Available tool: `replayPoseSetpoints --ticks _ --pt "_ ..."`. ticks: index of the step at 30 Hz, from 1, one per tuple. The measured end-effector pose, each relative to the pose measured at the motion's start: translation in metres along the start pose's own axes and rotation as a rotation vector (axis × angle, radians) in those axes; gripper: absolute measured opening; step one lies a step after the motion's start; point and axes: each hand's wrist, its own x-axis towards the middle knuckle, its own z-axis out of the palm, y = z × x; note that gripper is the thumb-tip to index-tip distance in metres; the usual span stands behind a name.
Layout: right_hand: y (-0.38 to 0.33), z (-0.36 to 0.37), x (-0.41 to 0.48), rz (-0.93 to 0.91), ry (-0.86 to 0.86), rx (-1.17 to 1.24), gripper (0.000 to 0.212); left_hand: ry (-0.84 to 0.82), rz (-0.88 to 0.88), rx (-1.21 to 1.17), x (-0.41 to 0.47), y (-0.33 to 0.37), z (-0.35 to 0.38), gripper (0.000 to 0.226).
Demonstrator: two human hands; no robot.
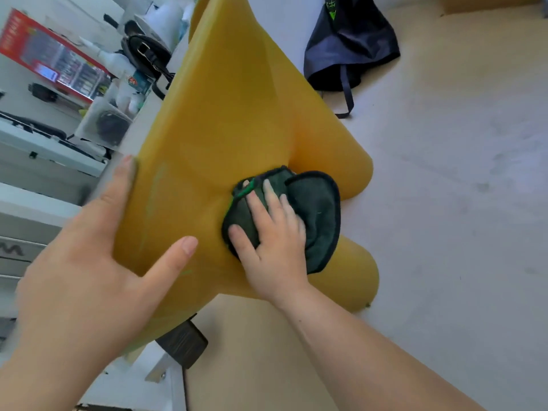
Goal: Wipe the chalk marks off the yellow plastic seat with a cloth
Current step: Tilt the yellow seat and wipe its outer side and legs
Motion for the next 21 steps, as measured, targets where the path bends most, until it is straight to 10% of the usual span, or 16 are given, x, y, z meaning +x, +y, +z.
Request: replayPoseSetpoints --ticks 9,16,21 --pt "0.132 -0.017 -0.01 0.681 0.036 -0.001 0.096 -0.018 -0.126 0.145 -0.008 0.017 -0.012 0.063" --pt "-0.032 -0.001 -0.006 0.006 -0.001 0.004 0.058 -0.032 -0.158 0.053 -0.008 0.021 -0.016 0.061" --pt "0.012 0.0 -0.004 0.03 0.049 0.031 0.06 -0.018 -0.154 0.041 -0.007 0.023 -0.014 0.06"
